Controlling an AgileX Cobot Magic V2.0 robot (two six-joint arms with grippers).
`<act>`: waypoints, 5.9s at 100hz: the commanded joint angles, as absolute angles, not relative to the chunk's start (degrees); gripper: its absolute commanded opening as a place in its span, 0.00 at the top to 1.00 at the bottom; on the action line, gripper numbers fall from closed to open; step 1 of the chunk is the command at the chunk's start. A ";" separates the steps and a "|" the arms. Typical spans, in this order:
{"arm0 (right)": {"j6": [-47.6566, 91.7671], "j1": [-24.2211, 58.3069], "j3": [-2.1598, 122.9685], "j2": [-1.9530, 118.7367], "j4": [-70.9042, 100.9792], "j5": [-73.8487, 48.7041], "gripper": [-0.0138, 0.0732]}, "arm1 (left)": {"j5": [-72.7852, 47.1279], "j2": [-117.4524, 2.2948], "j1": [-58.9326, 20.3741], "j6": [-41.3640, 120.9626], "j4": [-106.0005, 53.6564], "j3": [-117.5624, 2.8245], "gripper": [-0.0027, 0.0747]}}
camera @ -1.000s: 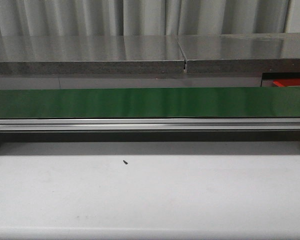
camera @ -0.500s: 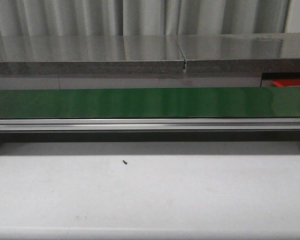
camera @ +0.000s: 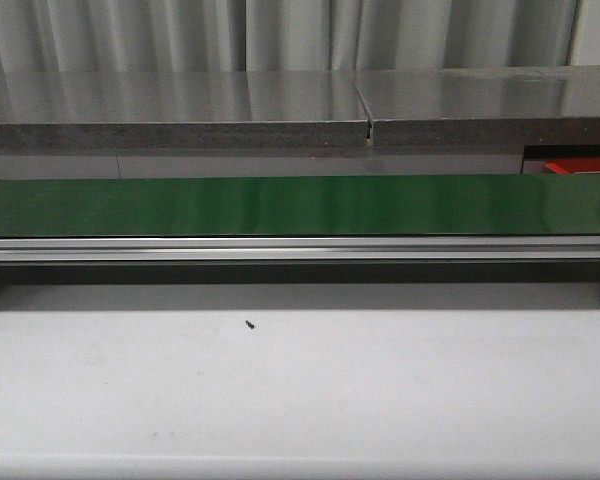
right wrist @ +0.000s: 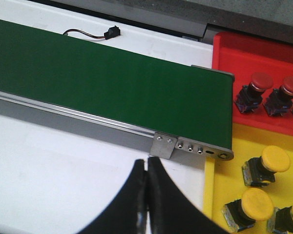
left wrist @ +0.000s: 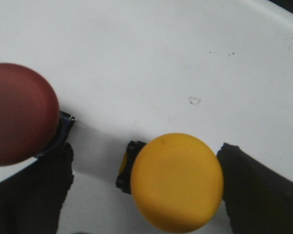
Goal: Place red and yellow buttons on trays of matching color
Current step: 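Grasp the yellow button with the left gripper and carry it over the belt, then set the yellow button on the belt and open the left gripper, then move the left gripper back over a red button in the cluster, then grasp the red button with the left gripper and set it on the belt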
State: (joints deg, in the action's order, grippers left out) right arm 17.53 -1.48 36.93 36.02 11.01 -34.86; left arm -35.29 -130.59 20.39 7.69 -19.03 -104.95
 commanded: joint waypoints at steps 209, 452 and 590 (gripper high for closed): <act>17.42 -1.78 38.36 35.85 11.07 -30.51 0.95 | -28.24 -99.09 7.39 13.92 -21.38 -77.34 0.89; 17.42 -1.78 38.36 35.85 11.07 -30.51 0.95 | -36.32 -130.39 26.64 15.00 -22.88 -115.04 0.18; 17.42 -1.78 38.36 35.85 11.07 -30.51 0.95 | -36.72 -89.69 11.20 25.22 -31.45 -83.72 0.99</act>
